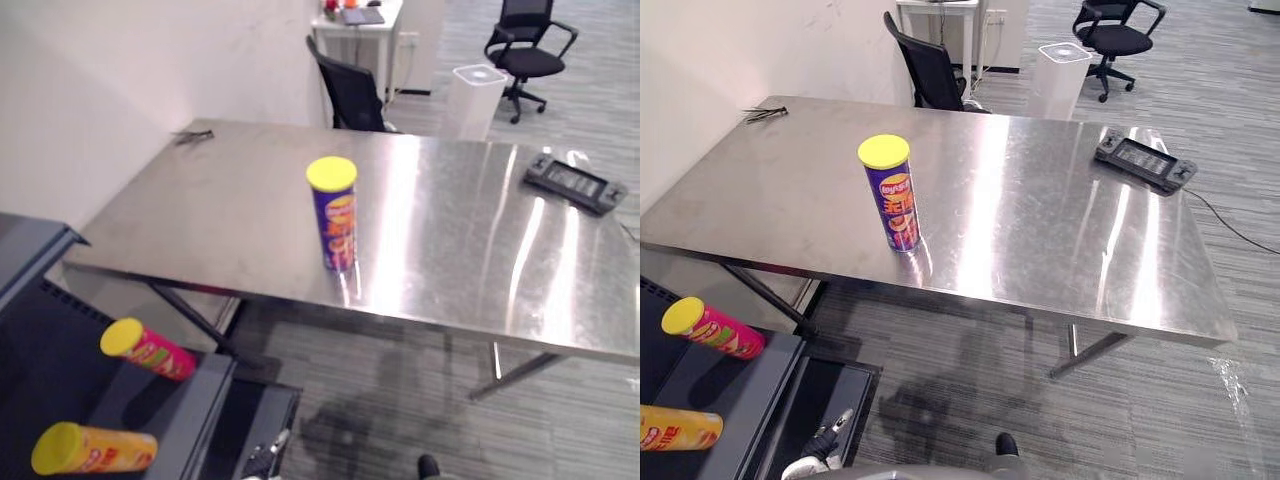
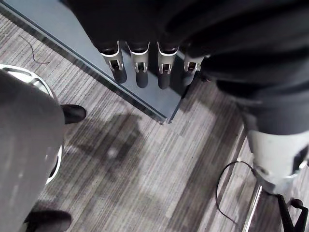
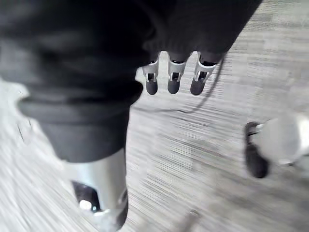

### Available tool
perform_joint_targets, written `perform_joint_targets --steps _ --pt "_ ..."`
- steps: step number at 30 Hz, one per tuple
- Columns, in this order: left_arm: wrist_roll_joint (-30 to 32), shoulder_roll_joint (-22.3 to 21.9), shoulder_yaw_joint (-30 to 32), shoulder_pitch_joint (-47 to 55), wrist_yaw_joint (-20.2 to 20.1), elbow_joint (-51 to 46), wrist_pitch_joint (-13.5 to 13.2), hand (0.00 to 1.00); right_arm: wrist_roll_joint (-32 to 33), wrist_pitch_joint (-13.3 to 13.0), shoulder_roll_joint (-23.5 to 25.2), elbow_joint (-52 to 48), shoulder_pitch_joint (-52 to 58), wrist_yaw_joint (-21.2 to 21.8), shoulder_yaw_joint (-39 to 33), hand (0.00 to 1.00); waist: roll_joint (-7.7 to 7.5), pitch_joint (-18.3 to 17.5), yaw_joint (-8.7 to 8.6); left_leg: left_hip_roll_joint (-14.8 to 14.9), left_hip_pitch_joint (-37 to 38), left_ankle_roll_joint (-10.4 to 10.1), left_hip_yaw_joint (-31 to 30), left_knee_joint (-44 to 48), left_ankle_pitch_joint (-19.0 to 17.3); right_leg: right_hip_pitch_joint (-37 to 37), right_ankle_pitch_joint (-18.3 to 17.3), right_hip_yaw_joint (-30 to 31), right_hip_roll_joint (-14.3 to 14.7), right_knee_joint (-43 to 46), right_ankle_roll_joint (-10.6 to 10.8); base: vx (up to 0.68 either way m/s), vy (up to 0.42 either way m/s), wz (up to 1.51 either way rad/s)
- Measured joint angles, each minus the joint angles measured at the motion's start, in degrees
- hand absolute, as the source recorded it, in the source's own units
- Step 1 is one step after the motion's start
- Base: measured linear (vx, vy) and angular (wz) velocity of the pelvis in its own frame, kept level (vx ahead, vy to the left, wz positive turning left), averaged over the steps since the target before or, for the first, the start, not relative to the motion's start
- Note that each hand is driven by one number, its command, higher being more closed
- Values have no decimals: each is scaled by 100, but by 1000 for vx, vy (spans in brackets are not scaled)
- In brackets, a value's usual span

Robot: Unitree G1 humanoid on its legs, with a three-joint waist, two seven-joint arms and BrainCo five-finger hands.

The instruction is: Put the gum and the chips on the shelf.

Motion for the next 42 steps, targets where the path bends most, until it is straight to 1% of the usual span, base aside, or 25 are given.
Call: perform_joint_targets --steps 2,3,4,5,7,8,10,11,12,15,17,18,20,21,23,24,25,26,27,29,30,32,34,37,42 --pt "-2 -4 111 53 0 2 2 0 389 -119 -431 -47 -164 -200 -618 0 -55 -104 -15 -22 -3 -20 88 -75 17 -62 0 2 -6 -41 3 -66 -42 -19" --pt "-11 -5 157 102 1 6 5 0 530 -146 -638 -186 -228 -304 -800 0 -23 -174 -46 -27 -4 -23 94 -124 48 -78 5 2 -1 -56 12 -39 -64 -8" --pt "-21 -14 209 147 3 8 10 0 680 -223 -880 -505 -339 -494 -871 0 14 -235 -138 -28 10 -26 88 -189 96 -88 5 -8 11 -56 12 -17 -58 0" --pt "-22 -17 221 174 5 10 12 0 746 -261 -994 -742 -385 -571 -847 0 33 -250 -151 -26 19 -2 94 -204 123 -89 5 -6 17 -56 13 -12 -59 0" --pt "-23 -71 370 180 9 0 11 0 911 -439 -1306 -1960 -585 -876 -643 0 70 -274 -147 -6 97 -32 146 -300 183 -73 6 9 58 -50 14 -15 -61 -7" --pt "-23 -85 381 181 11 0 11 0 911 -510 -1388 -2286 -662 -954 -564 0 67 -277 -146 2 118 -45 169 -336 201 -70 6 13 73 -47 14 -27 -63 -8" --pt "-20 -119 365 234 11 0 21 0 807 -871 -1675 -3423 -949 -1268 -231 0 21 -305 -130 26 189 -108 241 -499 274 -84 3 17 129 -48 15 -29 -65 -5" --pt "-20 -124 358 258 13 1 27 0 799 -968 -1739 -3651 -1027 -1317 -125 0 1 -319 -131 35 188 -123 241 -519 289 -92 2 9 140 -51 14 -17 -81 0" --pt "-24 -130 299 312 6 -1 32 0 743 -1125 -1875 -4049 -1187 -1458 196 0 -57 -357 -136 38 189 -104 235 -572 339 -106 1 -1 169 -58 12 -8 -64 3" --pt "-10 -60 116 319 6 0 32 0 322 -1223 -1939 -4573 -1418 -1598 754 0 -139 -424 -113 51 183 -103 169 -576 362 -106 -1 -9 192 -61 8 10 -50 2" --pt "5 -59 -91 304 -8 -2 30 0 83 -1252 -1950 -5222 -1551 -1612 1494 0 -135 -455 -115 48 171 -100 126 -578 364 -106 -1 -15 170 -68 9 21 -44 5" --pt "8 -44 -175 305 -24 -1 31 0 -70 -1253 -1953 -5518 -1556 -1558 1889 0 -127 -468 -114 41 160 -100 102 -577 364 -107 0 -28 162 -68 9 18 -32 10" --pt "17 0 -382 300 -69 -22 31 0 -607 -1206 -1960 -6092 -1624 -1182 2827 0 -123 -486 -102 30 107 -89 45 -563 371 -132 0 -73 145 -71 9 5 -36 13" --pt "24 17 -420 301 -81 -28 31 0 -747 -1191 -1968 -6172 -1679 -1038 3048 0 -113 -511 -92 25 79 -78 24 -554 378 -161 2 -89 137 -70 10 18 -39 15" --pt "114 53 -552 272 -137 -49 30 0 -890 -1141 -2029 -6454 -1801 -621 3914 0 -114 -529 -64 9 9 -59 -107 -544 414 -184 18 -194 120 -69 24 17 -44 25" --pt "149 52 -558 266 -157 -64 29 0 -958 -1110 -2028 -6544 -1802 -512 4084 0 -118 -530 -41 6 -3 -59 -131 -544 420 -183 24 -212 121 -69 30 -2 -41 24" --pt "221 52 -598 235 -200 -103 29 0 -972 -1064 -2028 -6736 -1807 -239 4424 0 -127 -529 46 9 -13 -57 -174 -544 429 -174 29 -253 120 -69 28 1 -38 21" --pt "230 62 -657 228 -226 -105 29 0 -977 -1062 -2025 -6823 -1889 -9 4814 0 -126 -529 65 12 -18 -46 -235 -543 440 -144 39 -312 114 -69 30 2 -39 22" --pt "230 67 -682 228 -229 -105 29 0 -975 -1056 -2024 -6823 -1944 121 4997 0 -126 -529 67 15 -16 -42 -258 -543 443 -124 45 -347 111 -69 35 0 -39 23" --pt "231 108 -855 229 -237 -116 27 0 -797 -1043 -2024 -6817 -2002 524 5682 0 -141 -523 88 11 -15 -27 -383 -541 455 -48 71 -493 97 -68 22 -8 -34 25" --pt "227 112 -884 229 -238 -127 27 0 -760 -1017 -2024 -6816 -2002 587 5834 0 -142 -522 99 11 -25 -22 -406 -541 461 -47 93 -522 96 -68 21 -21 -24 16" --pt "228 120 -939 229 -238 -221 29 0 -751 -913 -2010 -6798 -2002 783 6194 0 -163 -507 196 3 -23 -19 -400 -538 463 -47 124 -533 86 -69 10 -17 -6 1" --pt "228 147 -943 228 -252 -257 28 0 -726 -793 -1948 -6740 -2028 1003 6609 0 -210 -435 217 -28 -35 -15 -502 -473 460 28 123 -635 31 -79 11 -35 -21 16" --pt "227 178 -940 200 -250 -275 29 0 -706 -677 -1796 -6676 -2083 1136 7022 0 -259 -376 232 -52 -105 -3 -553 -422 469 18 123 -692 -8 -101 11 -57 -33 11" --pt "224 166 -940 109 -233 -249 38 0 -661 -536 -1728 -6320 -2361 1242 7424 0 -220 -281 348 -53 -127 13 -577 -395 513 35 118 -738 -8 -160 13 -50 -47 0"
